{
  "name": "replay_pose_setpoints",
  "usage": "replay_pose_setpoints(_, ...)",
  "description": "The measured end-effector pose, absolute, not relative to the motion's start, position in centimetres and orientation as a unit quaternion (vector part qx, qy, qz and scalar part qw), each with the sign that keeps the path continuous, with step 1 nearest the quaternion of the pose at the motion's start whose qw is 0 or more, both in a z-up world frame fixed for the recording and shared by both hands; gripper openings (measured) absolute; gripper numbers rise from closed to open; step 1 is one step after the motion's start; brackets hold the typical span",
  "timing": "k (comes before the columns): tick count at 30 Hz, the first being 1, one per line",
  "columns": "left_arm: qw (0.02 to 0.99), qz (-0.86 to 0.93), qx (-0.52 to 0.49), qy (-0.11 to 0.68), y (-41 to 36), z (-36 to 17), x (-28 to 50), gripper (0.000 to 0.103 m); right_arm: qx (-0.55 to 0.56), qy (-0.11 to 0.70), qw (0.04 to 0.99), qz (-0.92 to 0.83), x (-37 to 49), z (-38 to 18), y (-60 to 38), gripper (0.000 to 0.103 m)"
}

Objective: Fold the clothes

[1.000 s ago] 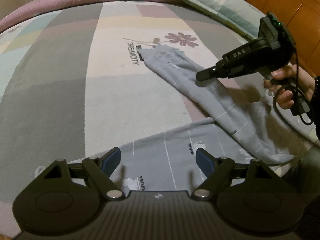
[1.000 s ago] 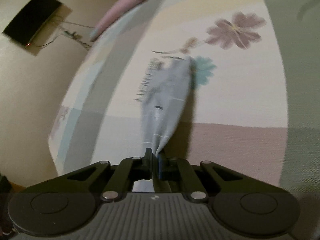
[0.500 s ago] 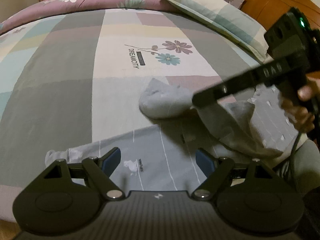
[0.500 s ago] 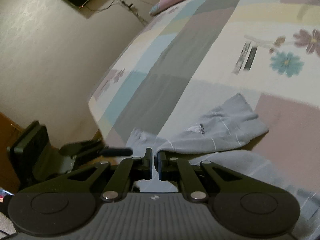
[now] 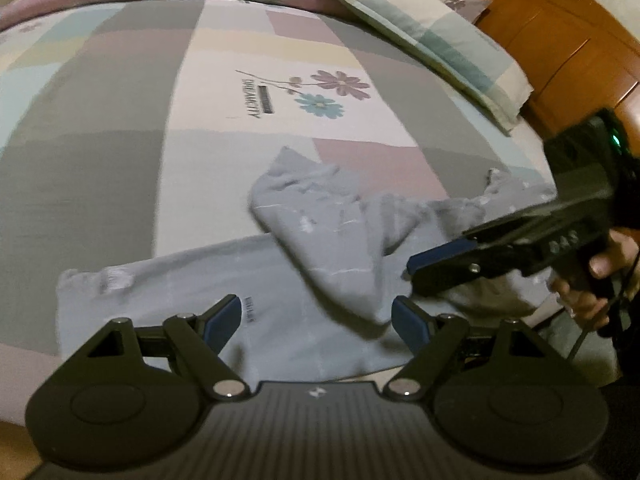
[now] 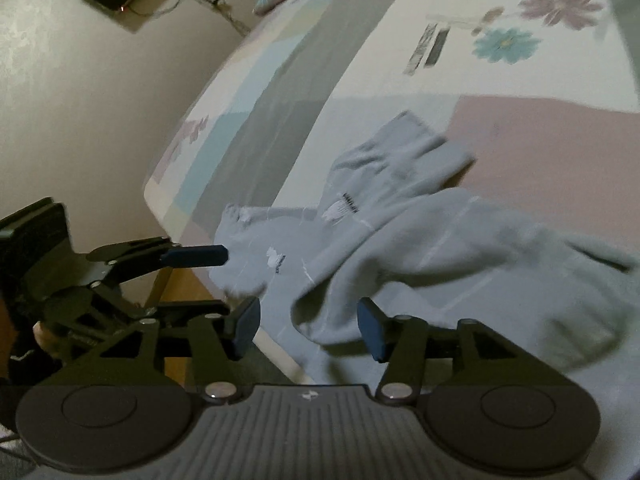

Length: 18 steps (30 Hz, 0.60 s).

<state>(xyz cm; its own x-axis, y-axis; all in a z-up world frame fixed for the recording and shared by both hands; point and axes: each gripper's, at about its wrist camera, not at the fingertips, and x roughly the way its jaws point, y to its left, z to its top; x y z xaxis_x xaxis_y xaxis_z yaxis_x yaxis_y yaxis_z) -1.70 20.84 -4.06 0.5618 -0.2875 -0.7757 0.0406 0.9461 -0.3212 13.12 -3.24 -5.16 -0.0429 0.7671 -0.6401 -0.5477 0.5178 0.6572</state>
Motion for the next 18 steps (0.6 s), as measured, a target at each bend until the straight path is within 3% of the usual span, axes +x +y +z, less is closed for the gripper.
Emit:
replay_pose_setpoints(5, 0.84, -0.116, -0.235, 0.475, 20.9, -6.1, 0.9, 0.081, 0.125, 0.521, 0.715, 0.449, 12.6, -4.6, -7.7, 0.064)
replay_pose_setpoints(11, 0.824, -0.118, -0.278, 0.48, 21.1, -7.5, 3.9, 0.078, 0.149, 0.523, 0.737, 0.402, 12.4, -5.0, -12.9, 0.067)
replay_pose_setpoints(14, 0.8, -0.102, -0.328, 0.492, 22.2, -9.6, 5.6, 0.069, 0.184, 0.509, 0.75, 0.381, 12.3, -5.0, -15.9, 0.07)
replay_pose_setpoints(18, 0.779, -0.107, -0.405, 0.466, 23.8, -11.3, 6.0, 0.068, 0.222, 0.491, 0.761, 0.361, 12.0, -5.3, -19.0, 0.071)
